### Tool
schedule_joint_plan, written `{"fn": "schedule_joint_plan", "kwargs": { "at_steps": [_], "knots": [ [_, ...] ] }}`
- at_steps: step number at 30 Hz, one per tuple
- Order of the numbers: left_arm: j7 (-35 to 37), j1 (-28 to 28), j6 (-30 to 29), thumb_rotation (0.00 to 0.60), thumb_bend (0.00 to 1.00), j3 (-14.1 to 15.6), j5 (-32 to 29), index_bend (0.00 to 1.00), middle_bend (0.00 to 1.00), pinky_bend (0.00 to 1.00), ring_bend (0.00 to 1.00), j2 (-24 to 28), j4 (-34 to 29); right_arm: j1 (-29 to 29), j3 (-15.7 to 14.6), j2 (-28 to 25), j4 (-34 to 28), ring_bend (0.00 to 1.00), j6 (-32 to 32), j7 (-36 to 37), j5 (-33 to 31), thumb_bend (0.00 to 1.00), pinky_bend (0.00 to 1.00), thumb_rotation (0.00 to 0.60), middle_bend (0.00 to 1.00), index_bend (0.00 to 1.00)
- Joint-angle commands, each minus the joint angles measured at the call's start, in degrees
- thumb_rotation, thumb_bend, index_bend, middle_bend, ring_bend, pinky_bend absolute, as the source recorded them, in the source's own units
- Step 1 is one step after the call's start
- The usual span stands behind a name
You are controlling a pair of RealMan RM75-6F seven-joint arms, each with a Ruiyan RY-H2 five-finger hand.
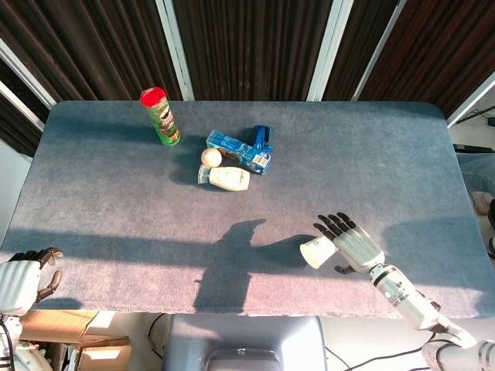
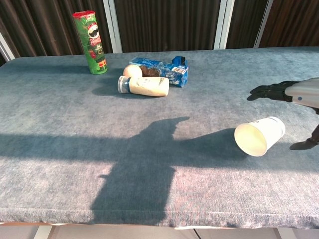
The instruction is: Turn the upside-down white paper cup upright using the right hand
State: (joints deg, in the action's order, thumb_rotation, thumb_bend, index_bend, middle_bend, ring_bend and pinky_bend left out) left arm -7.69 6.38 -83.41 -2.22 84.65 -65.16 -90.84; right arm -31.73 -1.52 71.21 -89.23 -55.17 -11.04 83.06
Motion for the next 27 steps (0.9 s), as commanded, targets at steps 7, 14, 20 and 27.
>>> {"fn": "schedule_joint_plan", "kwargs": {
  "at_steps": [7,14,20,27],
  "knots": [
    [0.33,-0.01,0.03,0.6,0.38,-0.03,-0.1,0.41,0.51,0.46,0.46,0.14,-0.04,-2.35,1.62,5.06,2.69,0.19,2.22,-5.96,-1.52,0.27,0.3,0.6,0.3,0.39],
    [0.6,0.0,0.07,0.6,0.38,-0.06,-0.18,0.41,0.51,0.46,0.46,0.23,0.02,-2.32,1.48,7.92,5.16,0.3,2.01,-7.45,-1.59,0.28,0.4,0.6,0.39,0.52],
    [0.58,0.08,0.24,0.6,0.38,0.02,-0.12,0.41,0.51,0.46,0.46,0.2,0.0,-1.05,1.67,10.28,8.15,0.44,-2.26,-3.88,1.07,0.39,0.53,0.6,0.52,0.69],
    [0.36,0.06,0.19,0.6,0.38,0.04,-0.11,0.41,0.51,0.46,0.46,0.2,-0.11,1.02,1.25,13.98,14.37,0.46,-10.87,21.32,8.0,0.4,0.54,0.6,0.54,0.71]
  ]
}}
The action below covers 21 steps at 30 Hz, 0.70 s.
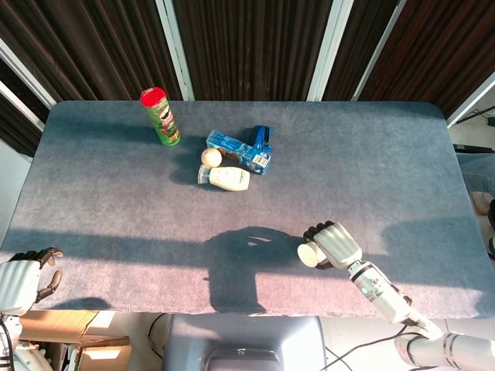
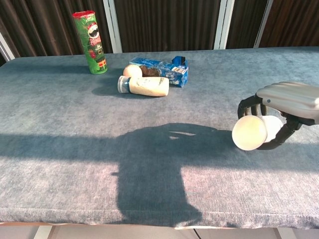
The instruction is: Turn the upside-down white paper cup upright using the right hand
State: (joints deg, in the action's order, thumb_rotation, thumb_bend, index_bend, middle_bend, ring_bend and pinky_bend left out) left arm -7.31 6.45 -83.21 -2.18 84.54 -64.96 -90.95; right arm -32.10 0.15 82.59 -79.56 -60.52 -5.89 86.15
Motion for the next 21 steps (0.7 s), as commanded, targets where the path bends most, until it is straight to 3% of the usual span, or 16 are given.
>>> {"fn": "schedule_joint_plan", "kwargs": {
  "at_steps": [1,3,5,8,14,21],
  "knots": [
    [-0.05,0.01,0.01,0.6,0.38,0.01,0.01,0.41,0.51,0.46,0.46,-0.02,-0.01,1.45,-0.58,2.83,5.21,0.46,-5.94,19.48,5.35,0.4,0.54,0.6,0.54,0.71],
    [-0.28,0.07,0.17,0.6,0.38,0.08,0.02,0.41,0.51,0.46,0.46,-0.08,-0.02,1.45,-1.21,2.9,5.31,0.46,-5.95,38.31,5.63,0.4,0.54,0.6,0.54,0.71],
    [-0.51,0.1,0.28,0.6,0.38,0.14,0.02,0.41,0.51,0.46,0.46,-0.1,-0.11,0.48,-2.54,2.94,8.96,0.46,-6.29,52.28,8.32,0.4,0.54,0.6,0.54,0.7],
    [-0.75,0.09,0.29,0.6,0.38,0.2,0.05,0.41,0.51,0.46,0.46,-0.11,-0.19,-0.38,-4.21,4.42,14.79,0.45,-7.29,64.33,11.0,0.4,0.54,0.6,0.54,0.68],
    [-0.78,0.06,0.22,0.6,0.38,0.09,-0.17,0.41,0.51,0.46,0.46,-0.11,-0.2,-1.55,-7.28,7.12,23.78,0.38,-8.16,76.81,14.19,0.4,0.48,0.6,0.54,0.63],
    [-0.47,0.0,0.1,0.6,0.38,0.05,-0.2,0.41,0.51,0.47,0.46,0.03,-0.25,-1.86,-9.36,8.02,28.35,0.27,-9.13,76.75,16.03,0.4,0.37,0.6,0.46,0.56]
  ]
}}
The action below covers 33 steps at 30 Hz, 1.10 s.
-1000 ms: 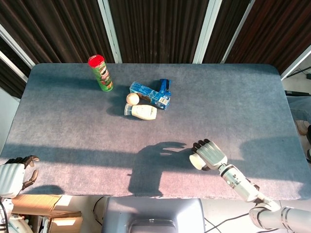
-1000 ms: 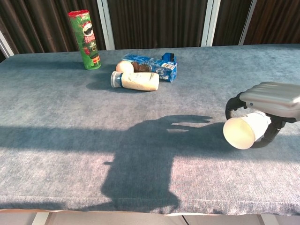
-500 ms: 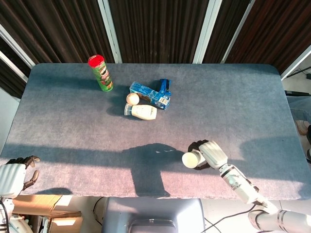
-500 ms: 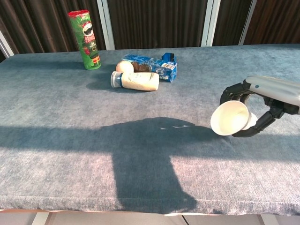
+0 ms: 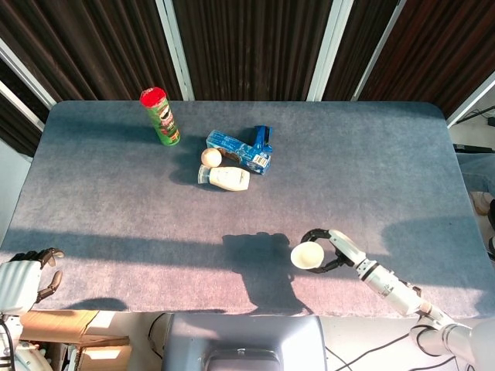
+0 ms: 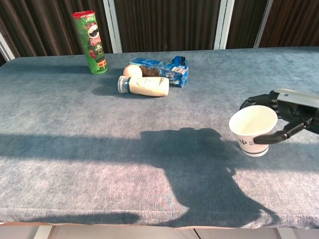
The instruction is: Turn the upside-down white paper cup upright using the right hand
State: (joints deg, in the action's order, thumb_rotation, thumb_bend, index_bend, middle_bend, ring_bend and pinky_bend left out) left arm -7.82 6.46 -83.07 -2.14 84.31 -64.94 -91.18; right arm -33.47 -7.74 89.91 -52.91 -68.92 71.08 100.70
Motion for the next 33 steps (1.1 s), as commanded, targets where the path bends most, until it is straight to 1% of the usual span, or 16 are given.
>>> {"fn": "schedule_joint_plan", "kwargs": {
  "at_steps": [1,5,9,11,13,15,18,20,22,25,27,28,29,32,33],
  "knots": [
    [0.1,-0.03,-0.09,0.6,0.38,0.0,0.04,0.41,0.51,0.47,0.46,0.04,-0.03,-0.66,-1.93,0.49,2.06,0.24,-0.69,-0.91,1.91,0.4,0.35,0.6,0.43,0.54],
    [0.27,-0.06,-0.18,0.6,0.38,-0.03,0.07,0.41,0.51,0.47,0.46,0.08,-0.02,-0.99,-3.08,-0.35,2.66,0.12,-0.78,-3.57,2.91,0.4,0.22,0.6,0.31,0.45],
    [0.29,-0.05,-0.13,0.6,0.38,-0.03,0.04,0.41,0.51,0.47,0.46,0.08,-0.03,-1.03,-3.37,-1.26,2.07,0.03,-0.93,-5.66,2.78,0.4,0.13,0.6,0.23,0.38],
    [0.27,-0.06,-0.15,0.6,0.38,-0.03,0.04,0.41,0.51,0.47,0.46,0.11,-0.05,-0.98,-3.44,-1.9,1.47,0.01,-1.16,-6.9,2.67,0.4,0.09,0.6,0.19,0.36],
    [0.25,-0.05,-0.13,0.6,0.38,-0.04,0.01,0.41,0.51,0.47,0.46,0.09,-0.07,-0.96,-3.52,-2.58,0.84,0.0,-1.41,-8.05,2.66,0.4,0.05,0.6,0.15,0.32],
    [0.23,-0.04,-0.09,0.6,0.38,-0.05,-0.02,0.41,0.51,0.47,0.46,0.07,-0.04,-1.0,-3.76,-3.65,-0.18,0.0,-1.63,-9.67,2.83,0.4,0.01,0.6,0.1,0.25],
    [0.23,-0.03,-0.03,0.6,0.38,-0.03,-0.04,0.41,0.51,0.47,0.46,0.08,-0.05,-0.81,-3.77,-5.51,-2.2,0.0,-2.85,-13.09,3.13,0.4,0.0,0.6,0.03,0.15],
    [0.26,0.0,0.04,0.6,0.38,-0.02,-0.05,0.41,0.51,0.47,0.46,0.11,-0.06,-0.43,-3.51,-7.31,-4.43,0.0,-4.61,-16.84,3.48,0.4,0.0,0.6,0.01,0.11],
    [0.27,0.0,0.08,0.6,0.38,-0.03,-0.13,0.41,0.51,0.47,0.46,0.14,-0.06,-0.09,-3.45,-9.22,-6.83,0.0,-6.4,-20.75,4.23,0.4,0.0,0.6,0.0,0.1],
    [0.17,-0.06,0.15,0.6,0.38,-0.04,-0.37,0.41,0.51,0.47,0.46,0.24,-0.2,1.2,-2.46,-12.69,-12.18,0.0,-8.99,-31.03,4.26,0.4,0.0,0.6,0.0,0.08],
    [0.14,-0.13,0.1,0.6,0.38,-0.02,-0.42,0.41,0.51,0.47,0.46,0.38,-0.42,3.03,-1.03,-15.02,-17.04,0.0,-10.76,-41.23,3.0,0.4,0.0,0.6,0.0,0.07],
    [0.12,-0.16,0.05,0.6,0.38,-0.01,-0.4,0.41,0.51,0.47,0.46,0.42,-0.51,4.03,-0.34,-16.0,-19.41,0.0,-11.49,-45.89,2.13,0.4,0.0,0.6,0.0,0.06],
    [0.09,-0.2,-0.06,0.6,0.38,0.0,-0.34,0.41,0.51,0.47,0.46,0.48,-0.59,5.5,0.71,-17.22,-22.66,0.0,-12.49,-52.25,0.6,0.4,0.0,0.6,0.0,0.05],
    [0.03,-0.28,-0.24,0.6,0.38,0.05,-0.2,0.41,0.51,0.47,0.46,0.53,-0.69,9.25,3.05,-19.37,-30.19,0.0,-15.34,-65.59,-3.38,0.39,0.0,0.6,0.0,0.05],
    [0.03,-0.28,-0.22,0.6,0.38,0.06,-0.18,0.41,0.51,0.47,0.46,0.53,-0.68,10.26,3.64,-19.73,-32.01,0.0,-16.15,-68.68,-4.46,0.38,0.01,0.6,0.0,0.05]
  ]
}}
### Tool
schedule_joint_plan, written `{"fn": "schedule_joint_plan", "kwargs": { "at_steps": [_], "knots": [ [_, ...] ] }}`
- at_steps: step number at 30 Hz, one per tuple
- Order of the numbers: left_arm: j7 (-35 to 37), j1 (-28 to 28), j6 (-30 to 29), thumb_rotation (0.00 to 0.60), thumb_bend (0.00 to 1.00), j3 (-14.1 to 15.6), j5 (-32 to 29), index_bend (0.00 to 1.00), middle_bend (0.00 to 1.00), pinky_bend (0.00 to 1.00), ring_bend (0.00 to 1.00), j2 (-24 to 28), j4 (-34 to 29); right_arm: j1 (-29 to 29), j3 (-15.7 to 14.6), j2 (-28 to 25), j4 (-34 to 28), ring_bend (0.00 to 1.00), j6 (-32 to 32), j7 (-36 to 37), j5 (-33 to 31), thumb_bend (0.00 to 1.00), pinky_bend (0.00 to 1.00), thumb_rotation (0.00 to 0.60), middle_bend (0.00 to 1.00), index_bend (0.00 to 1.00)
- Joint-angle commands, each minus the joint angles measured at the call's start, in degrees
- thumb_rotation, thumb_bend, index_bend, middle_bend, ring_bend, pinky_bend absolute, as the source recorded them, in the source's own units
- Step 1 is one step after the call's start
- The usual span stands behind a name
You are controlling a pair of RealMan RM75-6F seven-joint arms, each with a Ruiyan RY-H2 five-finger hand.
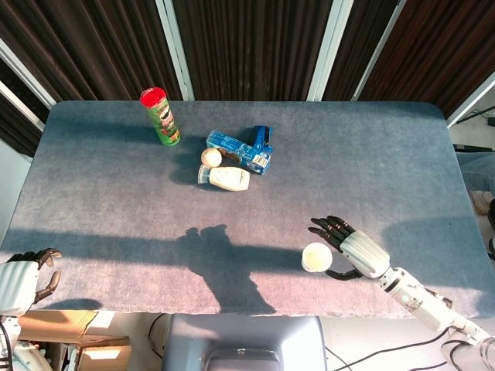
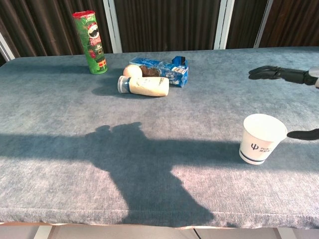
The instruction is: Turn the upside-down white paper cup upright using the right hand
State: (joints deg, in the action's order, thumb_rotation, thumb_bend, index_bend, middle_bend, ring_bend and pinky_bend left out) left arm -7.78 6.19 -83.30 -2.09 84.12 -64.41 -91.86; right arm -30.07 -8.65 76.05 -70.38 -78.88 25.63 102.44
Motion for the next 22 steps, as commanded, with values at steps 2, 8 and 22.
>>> {"fn": "schedule_joint_plan", "kwargs": {
  "at_steps": [2,8,22],
  "knots": [
    [-0.07,0.05,0.18,0.6,0.38,0.04,-0.03,0.41,0.51,0.47,0.46,-0.03,0.0,8.8,5.42,-6.49,-17.63,0.0,-7.26,-28.69,-8.47,0.38,0.02,0.6,0.0,0.05],
    [-0.38,0.37,0.79,0.6,0.38,0.0,-0.25,0.41,0.51,0.47,0.46,-0.3,0.12,11.34,6.35,-7.52,-20.95,0.0,-5.66,-36.98,-13.1,0.38,0.03,0.6,0.0,0.05],
    [0.0,0.97,1.31,0.6,0.37,-0.08,0.1,0.41,0.5,0.47,0.46,-1.05,1.0,12.95,8.32,-8.88,-24.4,0.0,-2.67,-39.87,-16.21,0.38,0.05,0.6,0.0,0.05]
  ]
}}
